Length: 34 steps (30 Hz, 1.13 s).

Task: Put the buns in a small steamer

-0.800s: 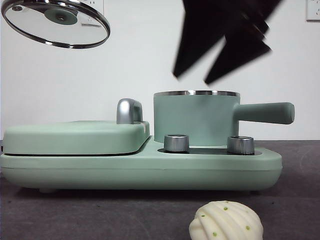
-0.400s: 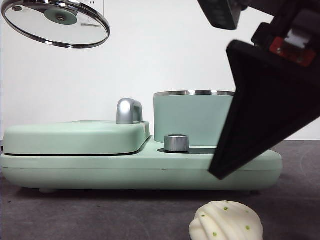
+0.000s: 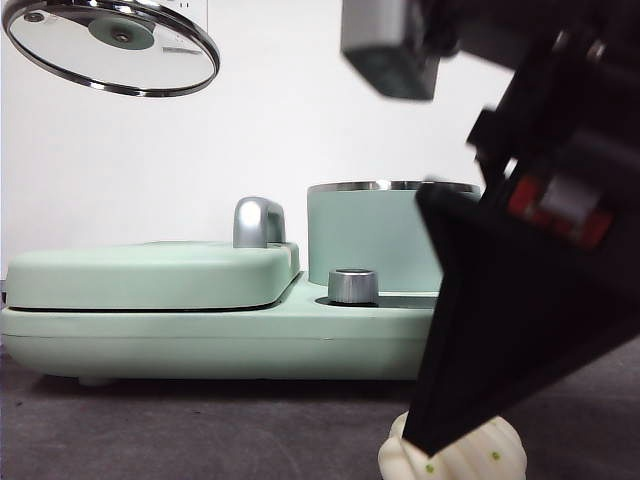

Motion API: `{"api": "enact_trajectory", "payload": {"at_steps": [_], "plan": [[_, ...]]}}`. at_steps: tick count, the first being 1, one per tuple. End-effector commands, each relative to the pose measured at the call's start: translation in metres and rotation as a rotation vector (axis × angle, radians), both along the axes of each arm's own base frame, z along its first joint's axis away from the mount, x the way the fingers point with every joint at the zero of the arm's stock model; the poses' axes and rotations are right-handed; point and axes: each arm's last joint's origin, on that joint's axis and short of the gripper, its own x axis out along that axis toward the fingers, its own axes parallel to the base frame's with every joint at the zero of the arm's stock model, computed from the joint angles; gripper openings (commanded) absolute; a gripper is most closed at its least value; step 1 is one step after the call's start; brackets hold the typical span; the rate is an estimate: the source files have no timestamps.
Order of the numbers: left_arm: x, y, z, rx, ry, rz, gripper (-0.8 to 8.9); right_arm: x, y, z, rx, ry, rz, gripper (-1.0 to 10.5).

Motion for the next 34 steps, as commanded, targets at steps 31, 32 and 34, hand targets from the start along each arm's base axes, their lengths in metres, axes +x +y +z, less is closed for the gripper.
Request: {"api": "enact_trajectory", "payload": {"at_steps": [31, 32, 34], "plan": [[0.001, -0.001, 0.009, -0.01, -0.048, -0.008, 0.1, 0.015, -0.037, 0.146, -0.005, 0.201, -0.479, 2.4], [0.001, -0.001, 0.009, -0.01, -0.047, -0.008, 0.1, 0.02, -0.04, 0.154, -0.008, 0.199, -0.484, 2.4], [0.001, -0.001, 0.009, -0.01, -0.047, -0.008, 0.1, 0.031, -0.043, 0.166, -0.009, 0.18, -0.49, 2.4]]}}
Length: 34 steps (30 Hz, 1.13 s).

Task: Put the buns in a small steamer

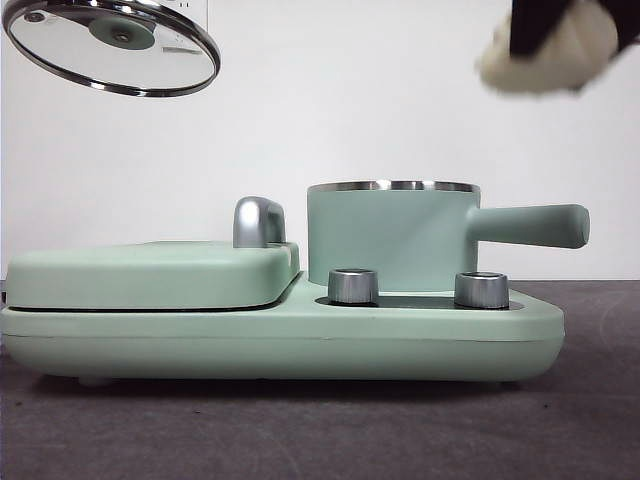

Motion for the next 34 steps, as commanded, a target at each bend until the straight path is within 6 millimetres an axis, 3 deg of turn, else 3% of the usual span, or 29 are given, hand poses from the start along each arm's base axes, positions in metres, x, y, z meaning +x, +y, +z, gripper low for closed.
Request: {"api": "enact_trajectory", "payload": {"at_steps": [1, 7, 13, 23, 34], "plan": [[0.001, -0.001, 0.009, -0.01, -0.047, -0.007, 0.1, 0.021, 0.001, 0.018, -0.01, -0.036, 0.011, 2.4], [0.001, -0.001, 0.009, -0.01, -0.047, -0.007, 0.1, 0.073, 0.007, 0.035, -0.029, -0.09, -0.01, 2.4], [0.001, -0.001, 0.009, -0.01, -0.047, -0.007, 0.1, 0.127, 0.02, 0.032, -0.045, -0.112, -0.021, 2.4], [0.001, -0.001, 0.009, -0.01, -0.047, -0.007, 0.1, 0.186, 0.045, -0.016, -0.087, -0.058, -0.025, 2.4], [0.001, -0.001, 0.009, -0.01, -0.047, -0.007, 0.1, 0.211, 0.059, -0.064, -0.147, 0.026, -0.024, 2.4]]}}
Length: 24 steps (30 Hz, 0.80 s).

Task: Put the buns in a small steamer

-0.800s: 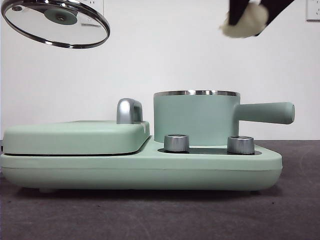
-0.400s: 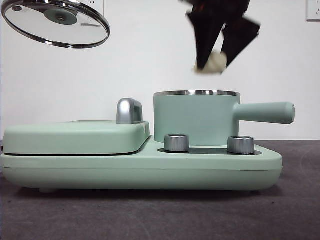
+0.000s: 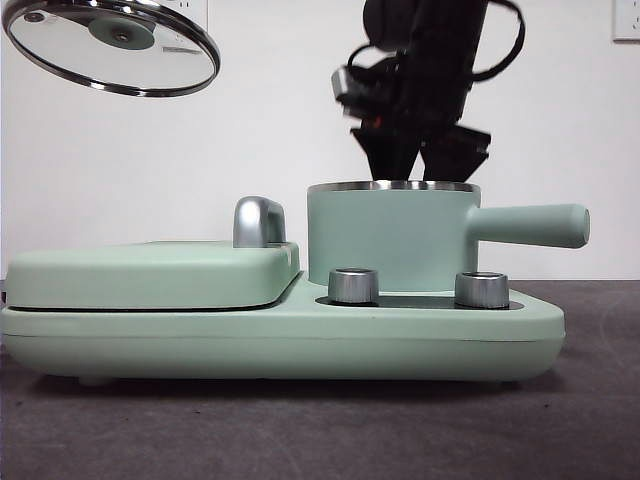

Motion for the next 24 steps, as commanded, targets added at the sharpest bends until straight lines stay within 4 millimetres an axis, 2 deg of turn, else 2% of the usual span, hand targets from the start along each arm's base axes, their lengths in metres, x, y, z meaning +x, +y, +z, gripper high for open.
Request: {"api": "enact_trajectory", "payload": {"at_steps": [1, 3, 6, 8, 10, 14, 16, 19, 21, 24], "plan": [[0.001, -0.001, 0.009, -0.01, -0.047, -0.008, 0.1, 0.006, 0.006, -0.005, -0.018, -0.017, 0.008, 2.4], [0.001, -0.001, 0.009, -0.01, -0.047, -0.008, 0.1, 0.008, 0.006, -0.006, -0.018, -0.031, 0.01, 2.6], [0.001, -0.001, 0.009, -0.01, -0.047, -0.008, 0.1, 0.009, 0.007, -0.004, -0.009, -0.045, 0.009, 4.0], [0.001, -0.001, 0.009, -0.01, -0.047, -0.008, 0.1, 0.007, 0.007, 0.0, -0.011, -0.041, 0.011, 4.0], [0.001, -0.001, 0.009, -0.01, -0.047, -0.008, 0.1, 0.005, 0.006, 0.012, -0.005, -0.053, 0.012, 4.0], [0.001, -0.001, 0.009, -0.01, -0.047, -0.008, 0.1, -0.012, 0.0, 0.057, 0.029, -0.161, 0.0, 4.0], [0.001, -0.001, 0.009, -0.01, -0.046, -0.008, 0.1, -0.028, -0.006, 0.082, 0.064, -0.227, 0.001, 4.0], [0.001, -0.001, 0.008, -0.009, -0.043, -0.007, 0.1, -0.062, -0.011, 0.12, 0.17, -0.442, 0.018, 3.4], [0.0, -0.001, 0.008, -0.008, -0.04, -0.007, 0.1, -0.09, -0.017, 0.13, 0.233, -0.571, 0.025, 3.4], [0.001, -0.001, 0.008, -0.007, -0.04, -0.008, 0.1, -0.13, -0.033, 0.124, 0.32, -0.676, 0.052, 3.4]]}}
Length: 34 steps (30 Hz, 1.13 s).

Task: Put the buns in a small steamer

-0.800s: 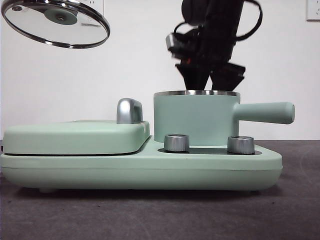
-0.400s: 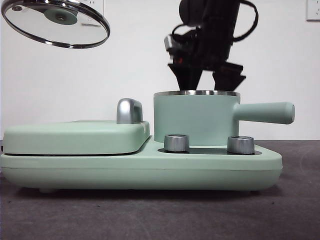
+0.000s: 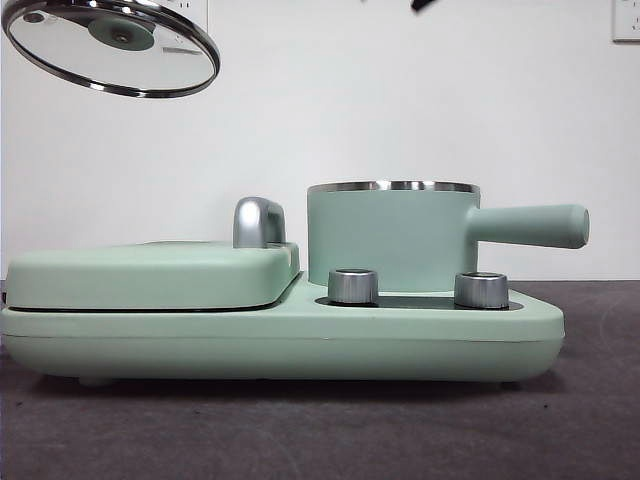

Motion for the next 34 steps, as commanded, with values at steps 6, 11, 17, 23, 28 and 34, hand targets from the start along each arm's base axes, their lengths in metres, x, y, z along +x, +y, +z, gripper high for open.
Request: {"api": "enact_trajectory", "payload": {"at_steps": [6, 11, 17, 23, 28, 34], "plan": [[0.001, -0.001, 0.008, -0.009, -0.044, -0.008, 0.1, -0.065, -0.033, -0.043, 0.067, -0.091, 0.047, 3.4], [0.001, -0.001, 0.008, -0.009, -0.041, -0.008, 0.1, -0.092, -0.05, -0.077, 0.04, -0.074, 0.051, 3.4], [0.002, -0.001, 0.007, -0.011, -0.036, -0.007, 0.1, -0.118, -0.074, -0.112, -0.008, -0.051, -0.029, 3.4], [0.003, -0.007, 0.005, -0.011, -0.025, -0.027, 0.1, -0.143, -0.1, -0.118, -0.053, -0.069, -0.124, 3.4], [0.007, -0.022, -0.002, -0.005, -0.004, -0.078, 0.1, -0.159, -0.116, -0.114, -0.021, -0.123, -0.16, 3.4], [0.018, -0.055, -0.012, -0.036, -0.011, -0.161, 0.1, -0.169, -0.125, -0.11, 0.068, -0.148, -0.188, 3.4]]}}
